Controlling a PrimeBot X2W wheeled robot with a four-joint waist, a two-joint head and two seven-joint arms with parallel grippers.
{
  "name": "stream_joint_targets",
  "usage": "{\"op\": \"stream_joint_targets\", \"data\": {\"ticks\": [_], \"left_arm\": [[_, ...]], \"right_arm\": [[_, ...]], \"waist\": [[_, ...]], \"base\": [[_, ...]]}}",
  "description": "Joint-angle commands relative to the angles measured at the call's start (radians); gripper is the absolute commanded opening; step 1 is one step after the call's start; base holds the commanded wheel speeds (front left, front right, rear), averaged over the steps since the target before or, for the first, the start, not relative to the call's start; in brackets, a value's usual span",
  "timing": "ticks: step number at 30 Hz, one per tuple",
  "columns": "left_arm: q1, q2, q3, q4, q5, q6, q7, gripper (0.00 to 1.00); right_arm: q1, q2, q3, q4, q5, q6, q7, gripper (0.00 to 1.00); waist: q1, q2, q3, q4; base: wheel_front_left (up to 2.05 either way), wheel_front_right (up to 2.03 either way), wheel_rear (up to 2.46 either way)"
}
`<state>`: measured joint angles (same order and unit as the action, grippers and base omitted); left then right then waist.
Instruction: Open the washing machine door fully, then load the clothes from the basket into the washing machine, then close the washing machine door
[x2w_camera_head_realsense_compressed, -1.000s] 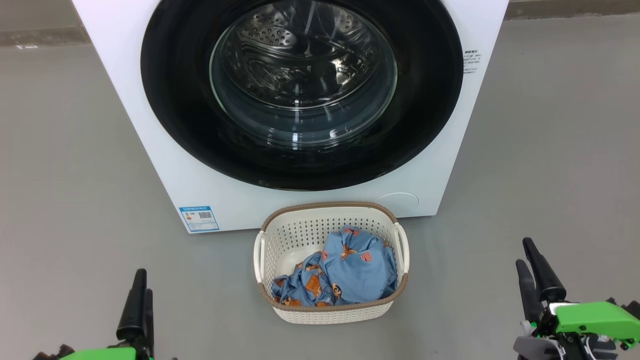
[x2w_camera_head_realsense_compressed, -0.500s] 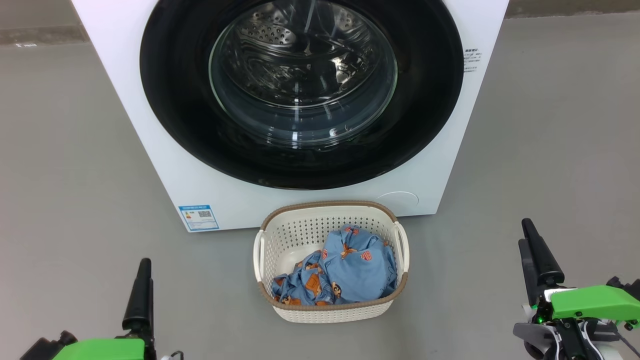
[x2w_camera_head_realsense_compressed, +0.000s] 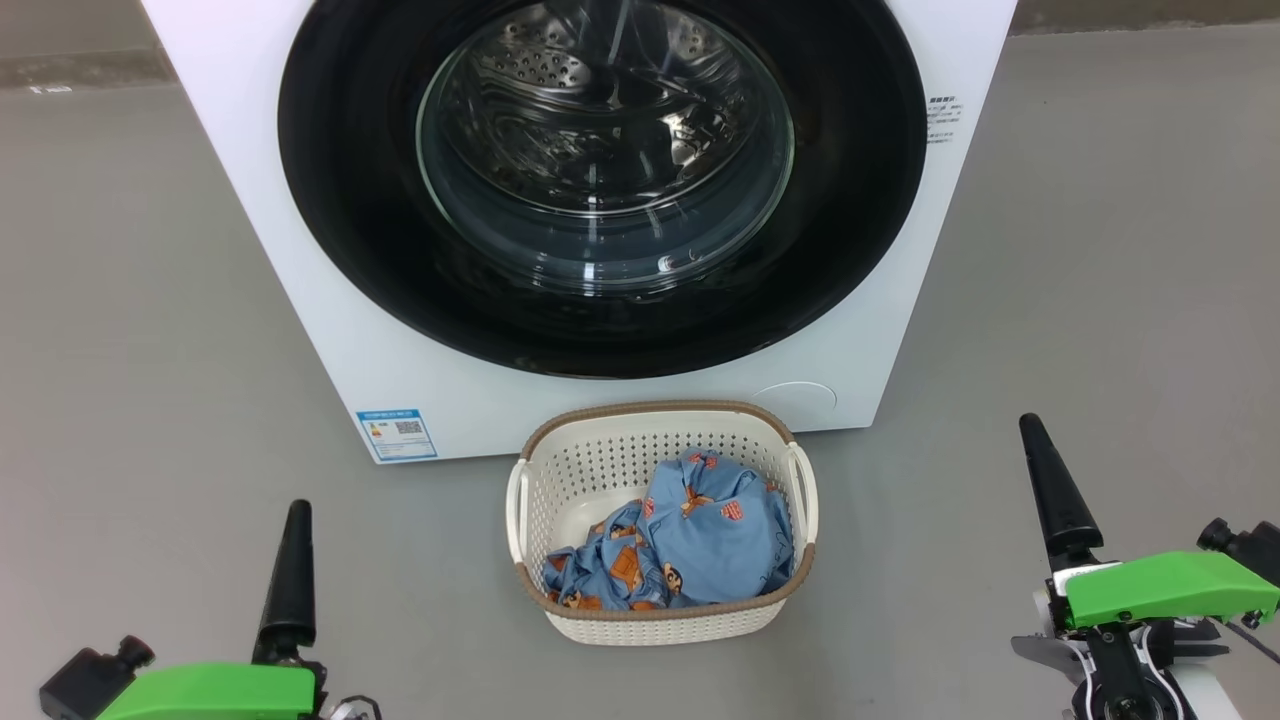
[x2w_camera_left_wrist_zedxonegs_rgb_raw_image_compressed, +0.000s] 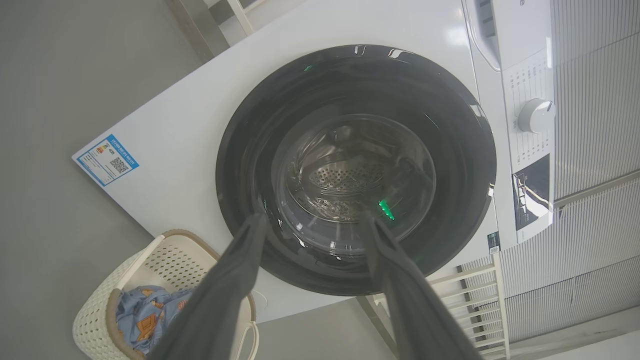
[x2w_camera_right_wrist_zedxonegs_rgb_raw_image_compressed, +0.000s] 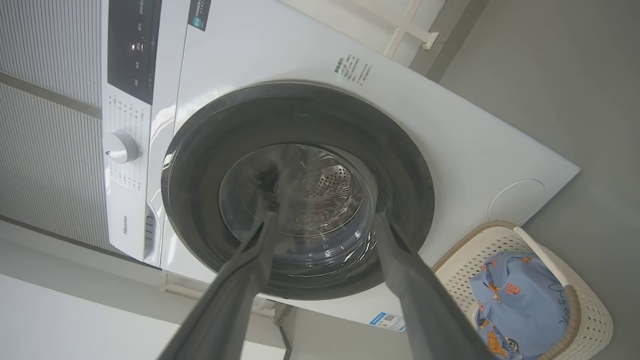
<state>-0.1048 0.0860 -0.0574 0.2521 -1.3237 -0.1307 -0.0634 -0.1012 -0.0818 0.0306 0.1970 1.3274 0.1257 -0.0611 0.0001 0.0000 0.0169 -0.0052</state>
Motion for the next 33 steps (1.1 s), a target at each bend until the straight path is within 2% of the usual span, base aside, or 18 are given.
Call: {"op": "stream_joint_targets", "data": {"ticks": [1, 13, 17, 24, 33], "left_arm": [[-0.057, 0.024, 0.011, -0.026, 0.037, 0.0, -0.013, 1.0], [-0.082, 0.023, 0.009, -0.001, 0.256, 0.0, -0.048, 1.0], [-0.09, 0.025, 0.002, 0.009, 0.299, 0.0, -0.057, 1.0], [-0.108, 0.038, -0.012, 0.042, 0.426, 0.001, -0.08, 1.0], [-0.129, 0.045, -0.019, 0.078, 0.591, 0.017, -0.107, 1.0]], "right_arm": [[-0.057, -0.021, 0.018, -0.034, -0.039, 0.003, -0.014, 1.0], [-0.082, -0.044, 0.069, -0.019, -0.228, 0.004, -0.049, 1.0], [-0.091, -0.046, 0.08, -0.016, -0.276, 0.004, -0.058, 1.0], [-0.109, -0.06, 0.11, 0.003, -0.418, 0.004, -0.082, 1.0], [-0.133, -0.066, 0.122, 0.079, -0.562, 0.004, -0.109, 1.0]], "waist": [[0.0, 0.0, 0.001, 0.0], [0.0, 0.0, 0.008, 0.0], [0.0, 0.0, 0.01, -0.001], [0.0, 0.0, 0.012, -0.004], [0.0, 0.0, 0.017, -0.005]], "base": [[0.0, 0.0, 0.0], [0.0, 0.0, 0.0], [0.0, 0.0, 0.0], [0.0, 0.0, 0.0], [0.0, 0.0, 0.0]]}}
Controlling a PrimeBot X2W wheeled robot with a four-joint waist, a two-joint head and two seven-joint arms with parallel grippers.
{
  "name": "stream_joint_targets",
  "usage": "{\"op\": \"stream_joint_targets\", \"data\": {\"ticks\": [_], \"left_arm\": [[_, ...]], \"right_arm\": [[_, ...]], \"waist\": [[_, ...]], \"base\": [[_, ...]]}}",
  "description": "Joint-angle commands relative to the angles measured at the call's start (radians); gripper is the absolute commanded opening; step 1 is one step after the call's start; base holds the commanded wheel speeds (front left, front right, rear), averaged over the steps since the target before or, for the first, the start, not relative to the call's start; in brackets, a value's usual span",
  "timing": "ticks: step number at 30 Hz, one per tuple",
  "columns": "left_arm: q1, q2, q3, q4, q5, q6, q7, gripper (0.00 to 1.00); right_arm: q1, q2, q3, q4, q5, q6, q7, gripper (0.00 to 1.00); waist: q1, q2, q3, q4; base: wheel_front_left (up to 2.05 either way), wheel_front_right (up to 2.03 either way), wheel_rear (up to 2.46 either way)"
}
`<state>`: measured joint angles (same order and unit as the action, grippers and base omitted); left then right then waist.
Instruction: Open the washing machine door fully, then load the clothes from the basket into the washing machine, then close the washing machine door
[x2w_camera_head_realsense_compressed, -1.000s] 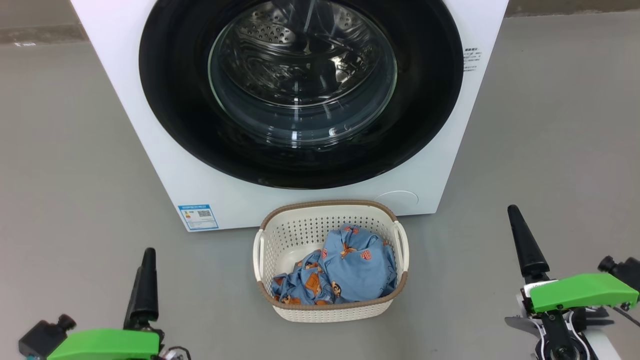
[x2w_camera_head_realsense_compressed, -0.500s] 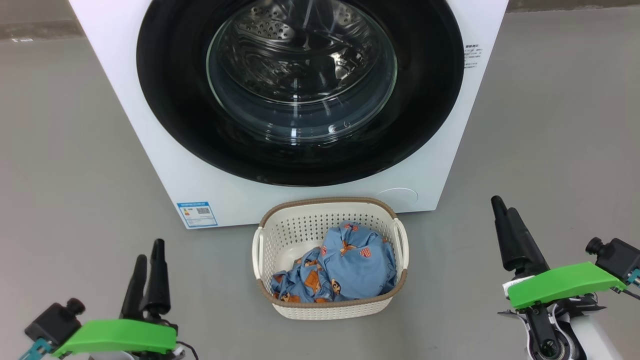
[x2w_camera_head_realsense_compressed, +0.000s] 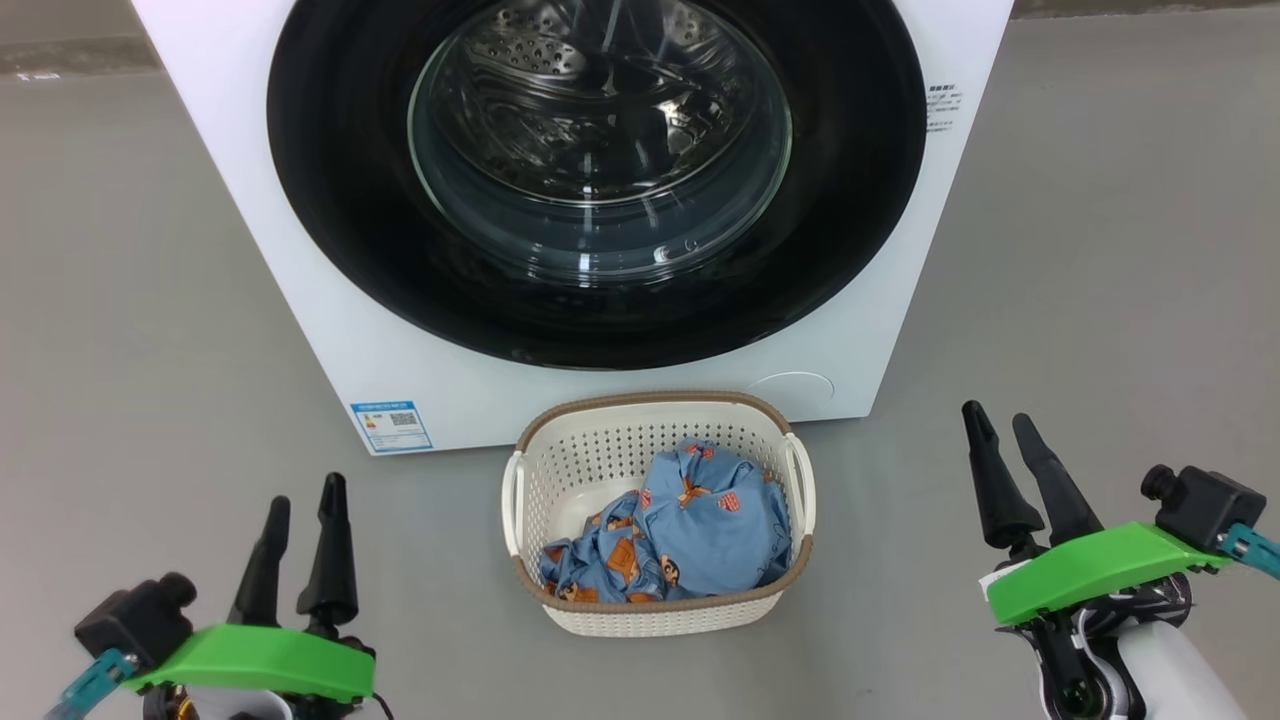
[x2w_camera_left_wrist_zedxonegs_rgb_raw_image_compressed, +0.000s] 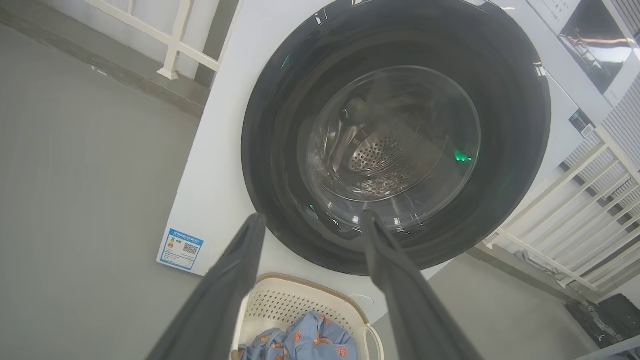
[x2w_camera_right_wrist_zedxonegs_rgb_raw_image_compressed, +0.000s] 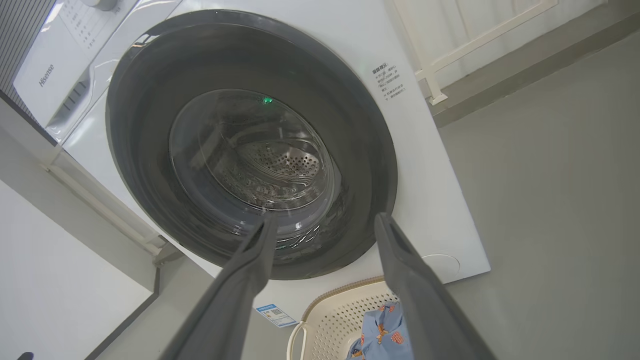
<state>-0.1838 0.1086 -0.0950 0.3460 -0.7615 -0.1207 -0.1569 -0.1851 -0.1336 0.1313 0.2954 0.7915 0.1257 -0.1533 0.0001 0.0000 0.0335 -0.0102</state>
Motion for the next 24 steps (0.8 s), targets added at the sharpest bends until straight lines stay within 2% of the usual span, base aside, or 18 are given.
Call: {"op": "stream_joint_targets", "data": {"ticks": [1, 24], "left_arm": [[-0.052, 0.022, 0.019, -0.013, 0.045, 0.008, -0.016, 1.0], [-0.095, 0.016, 0.013, 0.052, 0.317, -0.001, -0.081, 1.0]], "right_arm": [[-0.053, -0.014, 0.025, -0.013, -0.04, 0.004, -0.019, 1.0], [-0.12, -0.029, 0.1, 0.07, -0.278, 0.005, -0.084, 1.0]], "waist": [[0.0, 0.0, 0.002, 0.0], [0.0, 0.0, 0.005, 0.001]], "base": [[0.0, 0.0, 0.0], [0.0, 0.0, 0.0]]}}
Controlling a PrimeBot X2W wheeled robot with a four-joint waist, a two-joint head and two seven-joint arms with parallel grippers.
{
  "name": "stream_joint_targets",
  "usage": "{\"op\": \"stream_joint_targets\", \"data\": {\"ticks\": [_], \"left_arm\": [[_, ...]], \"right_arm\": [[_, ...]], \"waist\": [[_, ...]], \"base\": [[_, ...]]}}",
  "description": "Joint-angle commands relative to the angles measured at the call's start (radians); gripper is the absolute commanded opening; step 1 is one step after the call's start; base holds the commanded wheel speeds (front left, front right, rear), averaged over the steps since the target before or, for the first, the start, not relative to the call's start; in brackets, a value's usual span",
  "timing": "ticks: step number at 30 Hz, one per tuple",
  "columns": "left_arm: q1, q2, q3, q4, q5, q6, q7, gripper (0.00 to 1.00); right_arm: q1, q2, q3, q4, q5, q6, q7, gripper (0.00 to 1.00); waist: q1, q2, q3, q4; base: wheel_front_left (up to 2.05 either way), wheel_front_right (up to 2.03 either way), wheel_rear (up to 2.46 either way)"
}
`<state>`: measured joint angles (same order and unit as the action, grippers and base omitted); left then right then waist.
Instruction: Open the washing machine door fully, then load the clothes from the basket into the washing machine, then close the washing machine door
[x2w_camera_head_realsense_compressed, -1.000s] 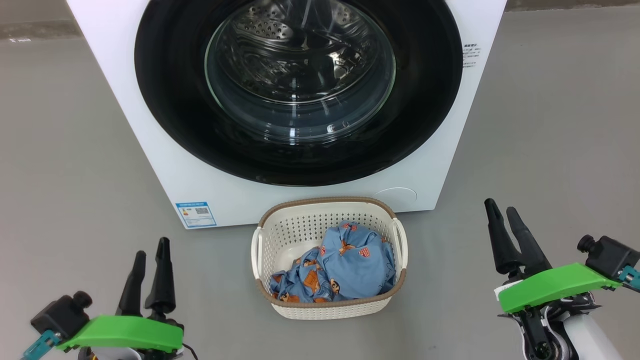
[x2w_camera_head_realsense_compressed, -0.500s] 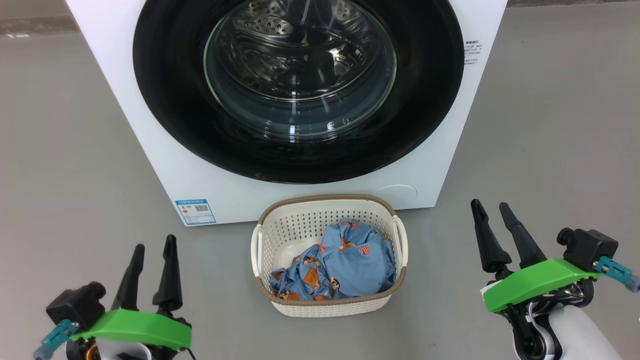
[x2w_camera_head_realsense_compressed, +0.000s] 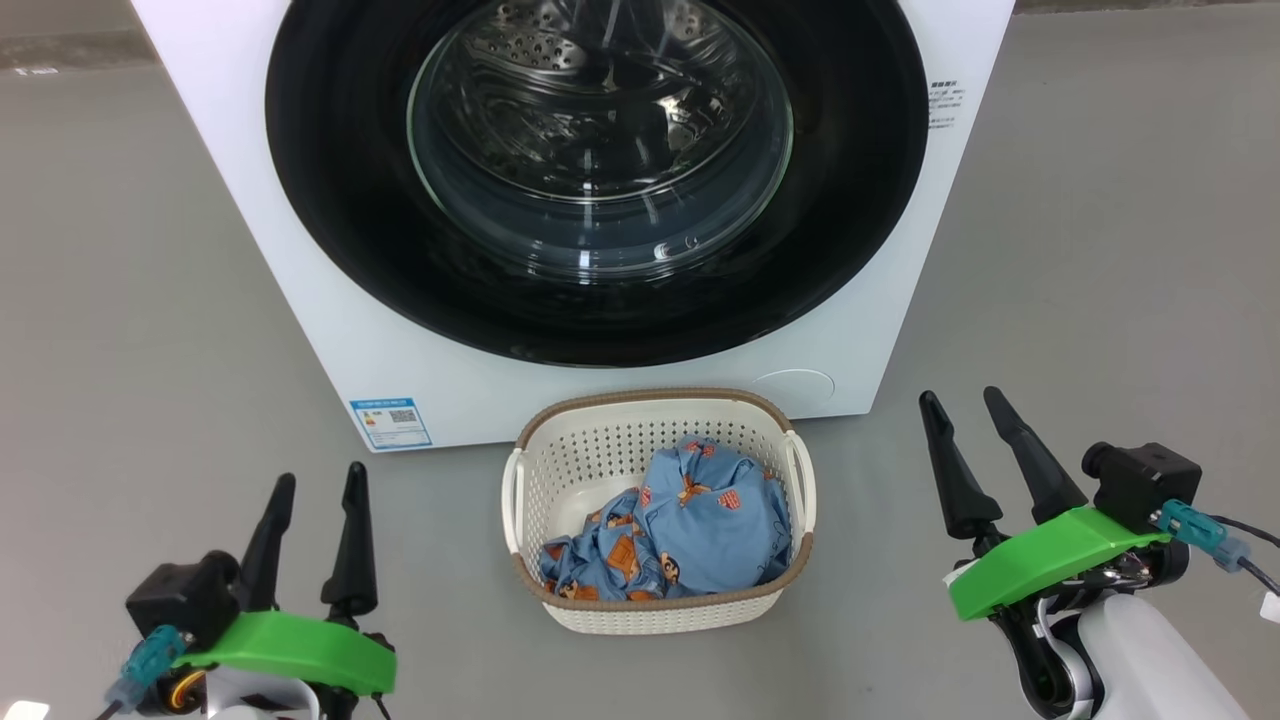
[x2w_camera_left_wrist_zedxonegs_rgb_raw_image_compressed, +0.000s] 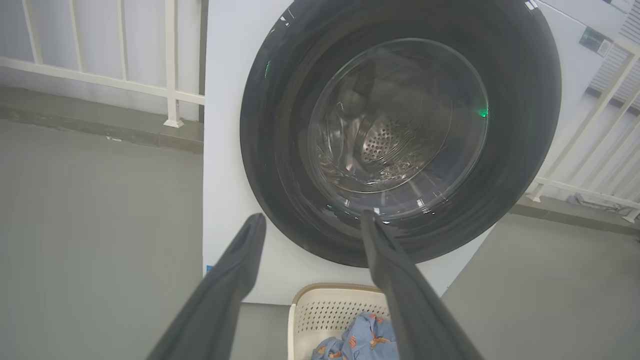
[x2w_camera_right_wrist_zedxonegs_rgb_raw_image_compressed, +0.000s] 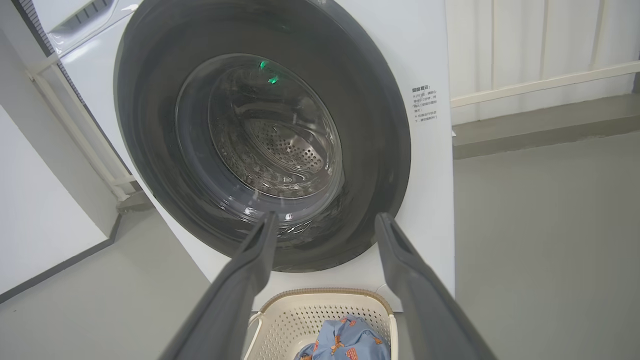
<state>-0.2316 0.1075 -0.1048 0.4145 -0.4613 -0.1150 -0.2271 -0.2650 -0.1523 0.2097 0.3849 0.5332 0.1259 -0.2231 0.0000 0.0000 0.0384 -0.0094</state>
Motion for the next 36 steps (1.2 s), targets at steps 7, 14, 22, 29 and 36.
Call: {"op": "stream_joint_targets", "data": {"ticks": [7, 14, 22, 29, 36], "left_arm": [[-0.06, 0.017, 0.019, -0.005, 0.089, -0.01, -0.031, 1.0], [-0.059, 0.014, 0.022, -0.006, 0.103, -0.012, -0.035, 1.0], [-0.056, 0.011, 0.024, -0.004, 0.106, -0.014, -0.035, 1.0], [-0.053, 0.01, 0.027, -0.002, 0.107, -0.015, -0.035, 1.0], [-0.05, 0.009, 0.026, -0.011, 0.101, -0.015, -0.035, 1.0]], "right_arm": [[-0.052, -0.015, 0.037, -0.009, -0.088, 0.005, -0.035, 1.0], [-0.051, -0.017, 0.036, -0.015, -0.097, 0.005, -0.039, 1.0], [-0.046, -0.018, 0.035, -0.016, -0.096, 0.005, -0.039, 1.0], [-0.043, -0.021, 0.037, -0.011, -0.096, 0.005, -0.039, 1.0], [-0.042, -0.023, 0.041, -0.01, -0.094, 0.005, -0.039, 1.0]], "waist": [[0.0, 0.0, -0.004, 0.002], [0.0, 0.0, -0.006, 0.003], [0.0, 0.0, -0.01, 0.004], [0.0, 0.0, -0.015, 0.003], [0.0, 0.0, -0.016, 0.002]], "base": [[0.0, 0.0, 0.0], [0.0, 0.0, 0.0], [0.0, 0.0, 0.0], [0.0, 0.0, 0.0], [0.0, 0.0, 0.0]]}}
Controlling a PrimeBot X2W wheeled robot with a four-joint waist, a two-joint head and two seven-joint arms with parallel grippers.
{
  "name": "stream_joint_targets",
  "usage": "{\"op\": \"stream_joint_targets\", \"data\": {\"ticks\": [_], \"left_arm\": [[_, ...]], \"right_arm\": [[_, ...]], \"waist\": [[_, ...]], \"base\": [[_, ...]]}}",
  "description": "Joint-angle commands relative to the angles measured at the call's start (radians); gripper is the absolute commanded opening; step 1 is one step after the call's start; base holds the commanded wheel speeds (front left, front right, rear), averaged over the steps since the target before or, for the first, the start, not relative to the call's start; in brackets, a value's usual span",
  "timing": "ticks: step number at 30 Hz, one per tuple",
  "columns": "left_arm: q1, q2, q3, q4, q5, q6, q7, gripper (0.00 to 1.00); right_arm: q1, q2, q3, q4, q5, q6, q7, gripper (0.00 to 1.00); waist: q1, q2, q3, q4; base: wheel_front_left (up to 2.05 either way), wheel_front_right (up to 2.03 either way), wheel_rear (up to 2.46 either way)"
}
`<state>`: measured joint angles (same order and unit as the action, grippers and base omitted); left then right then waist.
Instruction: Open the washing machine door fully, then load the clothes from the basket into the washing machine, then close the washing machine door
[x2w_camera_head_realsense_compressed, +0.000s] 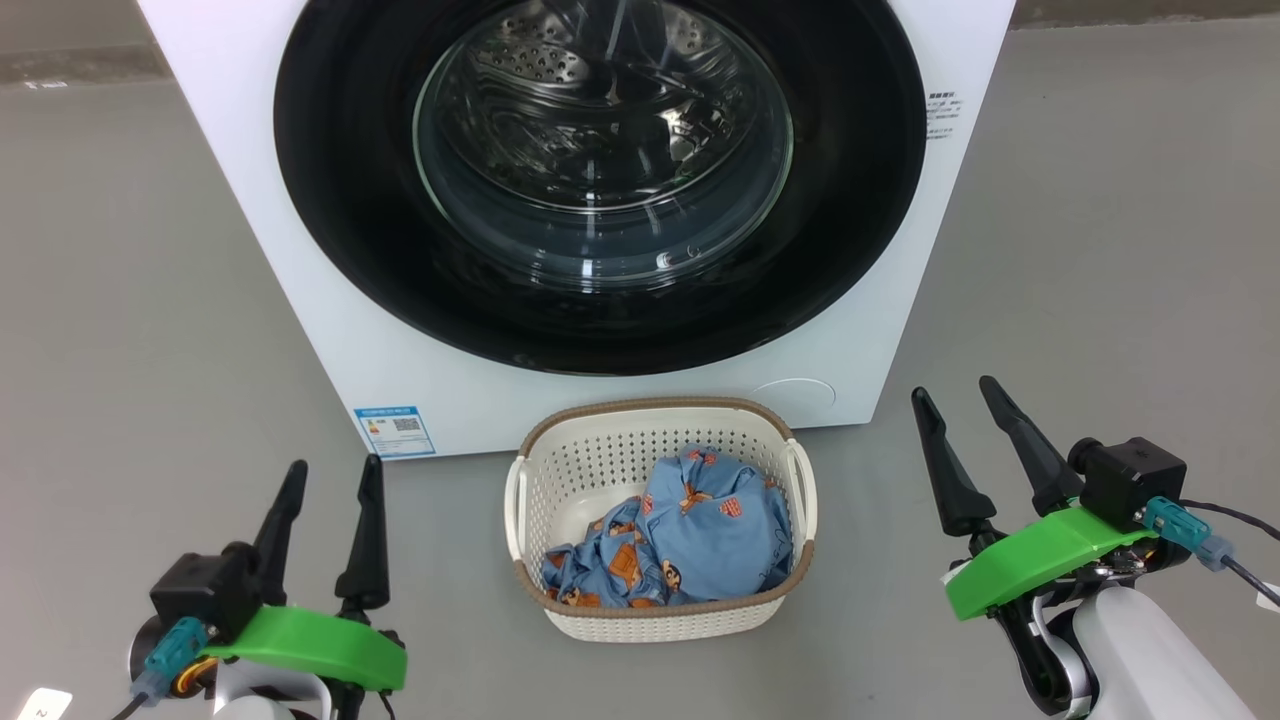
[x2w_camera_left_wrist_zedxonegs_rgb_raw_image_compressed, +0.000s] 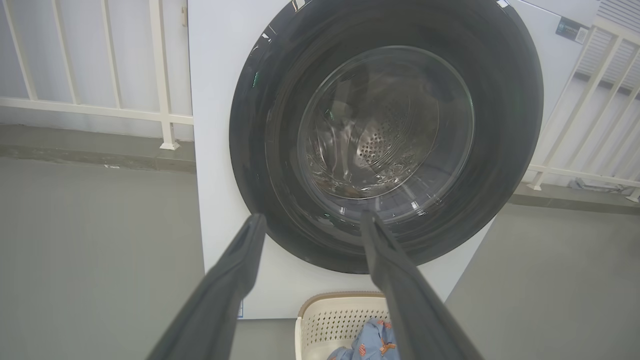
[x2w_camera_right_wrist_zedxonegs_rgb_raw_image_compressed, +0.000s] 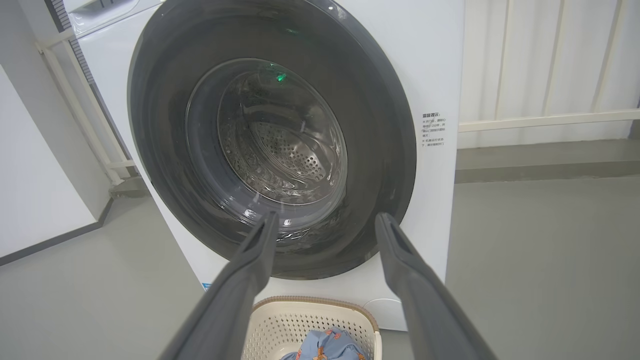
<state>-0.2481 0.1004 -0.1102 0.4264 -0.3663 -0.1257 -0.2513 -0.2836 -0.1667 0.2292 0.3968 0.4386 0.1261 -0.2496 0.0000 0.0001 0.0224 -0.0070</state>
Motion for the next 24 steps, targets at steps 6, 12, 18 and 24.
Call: {"op": "stream_joint_targets", "data": {"ticks": [6, 12, 18, 24], "left_arm": [[-0.029, 0.018, 0.033, -0.034, 0.005, -0.005, -0.01, 1.0], [-0.027, 0.02, 0.031, -0.04, 0.003, -0.005, -0.01, 1.0], [-0.028, 0.022, 0.034, -0.045, 0.002, -0.005, -0.01, 1.0], [-0.031, 0.022, 0.037, -0.045, 0.002, -0.005, -0.01, 1.0]], "right_arm": [[-0.023, -0.01, 0.023, -0.022, 0.0, 0.005, -0.012, 1.0], [-0.023, -0.008, 0.021, -0.022, -0.003, 0.005, -0.012, 1.0], [-0.026, -0.006, 0.019, -0.022, -0.007, 0.005, -0.012, 1.0], [-0.034, -0.006, 0.017, -0.018, -0.009, 0.005, -0.012, 1.0]], "waist": [[0.0, -0.0001, 0.002, -0.001], [0.0, -0.0001, 0.004, -0.002], [0.0, -0.0001, 0.012, -0.003], [0.0, -0.0001, 0.019, -0.004]], "base": [[0.0, 0.0, 0.0], [0.0, 0.0, 0.0], [0.0, 0.0, 0.0], [0.0, 0.0, 0.0]]}}
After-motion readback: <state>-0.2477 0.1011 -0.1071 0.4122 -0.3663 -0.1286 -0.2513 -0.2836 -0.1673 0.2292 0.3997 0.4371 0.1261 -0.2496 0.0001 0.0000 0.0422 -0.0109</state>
